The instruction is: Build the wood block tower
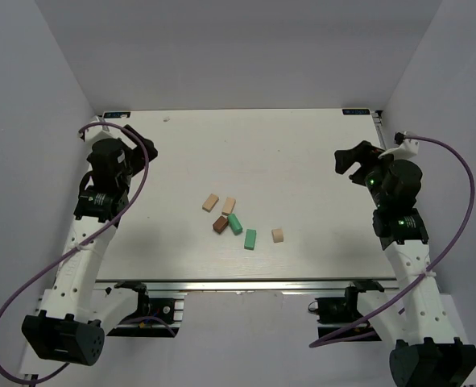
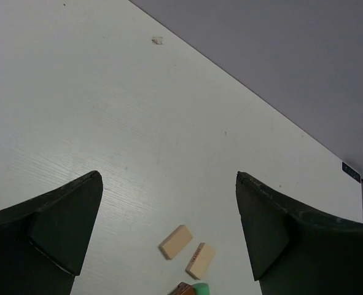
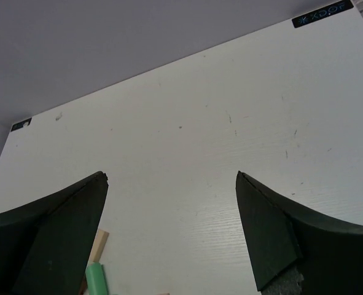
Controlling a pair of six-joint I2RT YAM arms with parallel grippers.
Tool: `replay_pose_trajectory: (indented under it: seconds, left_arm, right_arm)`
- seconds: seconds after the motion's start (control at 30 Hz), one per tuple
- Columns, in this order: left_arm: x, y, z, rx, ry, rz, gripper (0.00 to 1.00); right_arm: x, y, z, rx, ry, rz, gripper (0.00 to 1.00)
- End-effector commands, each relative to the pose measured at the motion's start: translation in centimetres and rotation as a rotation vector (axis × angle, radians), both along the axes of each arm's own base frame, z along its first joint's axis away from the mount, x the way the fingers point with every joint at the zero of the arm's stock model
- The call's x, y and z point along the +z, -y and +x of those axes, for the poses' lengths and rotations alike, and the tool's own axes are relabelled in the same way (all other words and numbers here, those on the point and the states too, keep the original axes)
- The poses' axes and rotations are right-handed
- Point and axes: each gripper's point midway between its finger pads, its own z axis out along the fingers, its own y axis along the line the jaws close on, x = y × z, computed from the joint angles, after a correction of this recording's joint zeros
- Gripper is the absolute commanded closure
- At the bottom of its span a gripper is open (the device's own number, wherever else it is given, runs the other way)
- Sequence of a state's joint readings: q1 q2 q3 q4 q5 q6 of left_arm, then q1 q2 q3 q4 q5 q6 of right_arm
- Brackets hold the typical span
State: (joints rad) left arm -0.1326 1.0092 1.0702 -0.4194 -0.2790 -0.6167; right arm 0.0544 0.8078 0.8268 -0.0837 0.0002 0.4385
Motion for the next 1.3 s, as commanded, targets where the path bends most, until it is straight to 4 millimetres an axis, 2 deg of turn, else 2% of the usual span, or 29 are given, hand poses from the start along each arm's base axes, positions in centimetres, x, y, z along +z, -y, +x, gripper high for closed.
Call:
replay_pose_trajectory:
  seconds: [0.0, 0.1, 0.17, 0.2, 0.27, 0.3, 0.37, 0.4, 0.47, 0.5, 0.53, 0.57, 0.6, 0.63, 0.67, 0.7, 0.73, 0.77, 0.8, 0.83, 0.87, 0.9, 0.93, 0.97, 1.27]
  left_arm:
    - [0.1, 0.2, -0.7, -0.016, 0.006, -0.013, 0.02]
    - [-0.7, 0.4, -0.8, -0.03, -0.009, -0.014, 0.02]
    - [-1.2, 0.6, -0.7, -0.036, -0.013, -0.021, 0.02]
    - [-2.2, 0.9, -0.8, -0.053, -0.029, -0.025, 0.02]
    - [-2.8, 1.1, -0.5, -0.065, -0.026, -0.028, 0.02]
    - [-3.6, 1.5, -0.5, -0.081, -0.043, -0.032, 0.02]
    - [-4.7, 1.7, -0.1, -0.093, -0.073, -0.033, 0.02]
    - [-5.3, 2.1, 0.0, -0.113, -0.094, -0.029, 0.02]
    - [-6.0, 2.1, 0.0, -0.119, -0.117, -0.022, 0.02]
    - [-6.4, 2.0, 0.0, -0.117, -0.128, -0.017, 0.02]
    - [-7.0, 1.7, -0.2, -0.103, -0.142, -0.012, 0.02]
    - [-7.3, 1.8, -0.3, -0.097, -0.142, -0.024, 0.02]
    - [-7.6, 1.6, -0.3, -0.089, -0.145, -0.023, 0.02]
    - [-8.1, 1.8, -0.4, -0.1, -0.147, -0.028, 0.02]
    - [-8.4, 1.8, -0.5, -0.1, -0.15, -0.024, 0.02]
    - [-8.7, 1.8, -0.5, -0.101, -0.157, -0.024, 0.02]
    - [-8.9, 1.5, -0.6, -0.084, -0.165, -0.017, 0.02]
    - [-9.3, 1.4, -0.7, -0.075, -0.177, -0.017, 0.02]
    - [-9.6, 1.2, -0.7, -0.067, -0.185, -0.014, 0.02]
    - [-9.7, 1.2, -0.7, -0.066, -0.185, -0.011, 0.02]
    - [-10.0, 1.0, -0.7, -0.058, -0.192, -0.003, 0.02]
    - [-10.2, 0.8, -0.7, -0.05, -0.201, 0.0, 0.02]
    - [-10.3, 0.9, -0.8, -0.052, -0.206, 0.001, 0.02]
    - [-10.6, 0.7, -0.8, -0.047, -0.212, 0.004, 0.02]
    - [-12.1, 1.0, -0.5, -0.075, -0.233, 0.026, 0.02]
  right_arm:
    - [2.2, -1.1, -0.4, 0.065, 0.04, 0.02, 0.11]
    - [1.5, -0.8, -0.6, 0.033, 0.019, 0.065, 0.11]
    - [0.7, -1.8, -0.6, 0.091, 0.012, 0.064, 0.11]
    - [0.2, -3.4, -0.7, 0.181, -0.01, 0.085, 0.11]
    - [0.0, -5.7, -0.8, 0.313, -0.042, 0.123, 0.11]
    - [-1.3, -7.8, -0.9, 0.437, -0.109, 0.16, 0.11]
    - [-1.8, -11.3, -1.2, 0.553, -0.157, 0.171, 0.11]
    - [-3.8, -14.1, -1.2, 0.576, -0.227, 0.137, 0.11]
    - [-5.1, -16.8, -1.0, 0.582, -0.263, 0.071, 0.11]
    - [-6.2, -18.2, 0.1, 0.566, -0.303, 0.037, 0.11]
    - [-6.9, -20.8, -0.8, 0.611, -0.336, 0.011, 0.11]
    - [-10.3, -21.9, -0.7, 0.597, -0.452, -0.038, 0.11]
    - [-9.9, -22.2, 1.0, 0.499, -0.447, -0.074, 0.11]
    - [-10.7, -24.1, 0.3, 0.499, -0.47, -0.118, 0.11]
    - [-14.4, -24.7, 0.0, 0.473, -0.582, -0.194, 0.11]
    - [-13.4, -25.4, 1.4, 0.402, -0.556, -0.215, 0.11]
    - [-14.0, -26.6, 0.9, 0.387, -0.573, -0.248, 0.11]
    - [-16.7, -27.2, 1.2, 0.352, -0.628, -0.3, 0.11]
    - [-17.6, -27.3, 1.1, 0.326, -0.651, -0.343, 0.11]
    - [-16.6, -28.9, 1.4, 0.33, -0.636, -0.337, 0.11]
    - [-18.6, -29.3, 1.5, 0.311, -0.672, -0.373, 0.11]
    - [-19.2, -29.5, 1.4, 0.299, -0.688, -0.396, 0.11]
    - [-18.8, -30.5, 1.5, 0.301, -0.677, -0.389, 0.11]
    - [-20.0, -30.6, 1.6, 0.282, -0.692, -0.414, 0.11]
    - [-24.0, -31.9, 0.9, 0.279, -0.753, -0.416, 0.18]
